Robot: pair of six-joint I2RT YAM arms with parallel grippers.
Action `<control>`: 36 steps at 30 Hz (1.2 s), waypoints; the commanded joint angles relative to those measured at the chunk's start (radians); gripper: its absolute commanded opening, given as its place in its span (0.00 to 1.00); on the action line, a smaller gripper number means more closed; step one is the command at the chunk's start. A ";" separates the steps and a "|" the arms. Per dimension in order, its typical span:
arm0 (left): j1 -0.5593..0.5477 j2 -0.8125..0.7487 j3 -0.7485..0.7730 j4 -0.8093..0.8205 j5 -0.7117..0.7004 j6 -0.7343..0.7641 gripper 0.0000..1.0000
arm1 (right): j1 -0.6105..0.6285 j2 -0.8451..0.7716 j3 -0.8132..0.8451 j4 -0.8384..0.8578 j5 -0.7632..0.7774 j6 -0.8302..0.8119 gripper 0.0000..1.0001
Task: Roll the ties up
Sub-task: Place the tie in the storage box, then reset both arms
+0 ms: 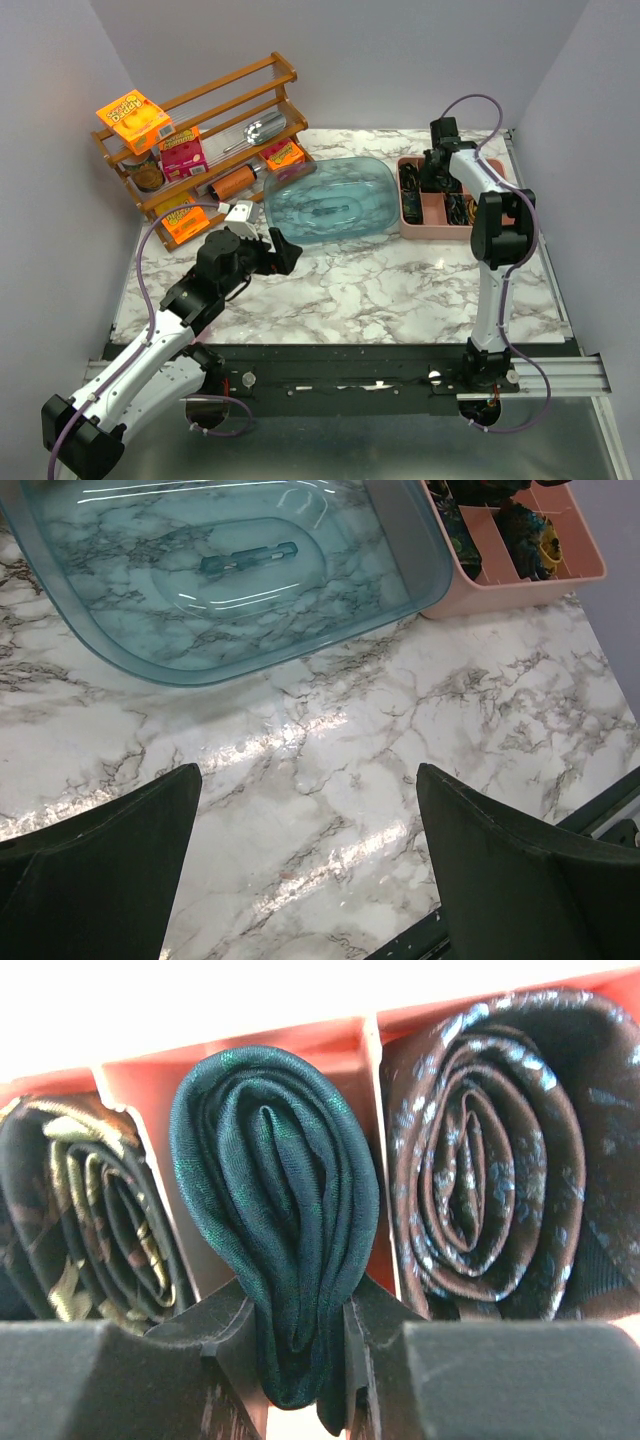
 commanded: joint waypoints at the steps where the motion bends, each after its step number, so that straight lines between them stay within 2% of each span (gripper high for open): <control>1: -0.002 0.003 -0.009 0.021 0.017 -0.003 0.99 | -0.003 -0.089 -0.015 -0.044 -0.021 0.015 0.36; 3: -0.002 0.004 -0.007 0.021 0.020 -0.004 0.99 | -0.003 -0.101 -0.020 -0.044 -0.023 0.016 0.47; 5: -0.002 0.006 -0.006 0.019 0.020 -0.003 0.99 | -0.005 -0.116 -0.028 -0.044 -0.024 0.016 0.53; 7: -0.002 0.006 -0.006 0.019 0.023 -0.003 0.99 | -0.005 -0.126 -0.034 -0.044 -0.033 0.020 0.65; 8: -0.002 0.006 -0.006 0.019 0.023 -0.003 0.99 | -0.003 -0.132 -0.035 -0.041 -0.038 0.023 0.66; 9: -0.002 0.006 -0.006 0.019 0.022 -0.003 0.99 | -0.003 -0.135 -0.038 -0.043 -0.038 0.026 0.73; 10: -0.002 0.005 -0.006 0.018 0.022 -0.003 0.99 | -0.003 -0.138 -0.040 -0.041 -0.042 0.026 0.73; 12: -0.002 0.004 -0.004 0.016 0.023 -0.003 0.99 | -0.003 -0.143 -0.043 -0.044 -0.047 0.029 0.84; 18: -0.002 0.006 -0.001 0.016 0.020 -0.001 0.99 | -0.003 -0.213 -0.052 -0.041 -0.075 0.026 0.98; 27: -0.002 0.020 0.006 0.015 0.014 0.006 0.99 | 0.004 -0.411 -0.084 -0.015 -0.145 0.010 1.00; 36: -0.002 0.024 0.000 0.019 -0.004 0.003 0.99 | 0.020 -0.736 -0.325 0.202 -0.248 0.046 1.00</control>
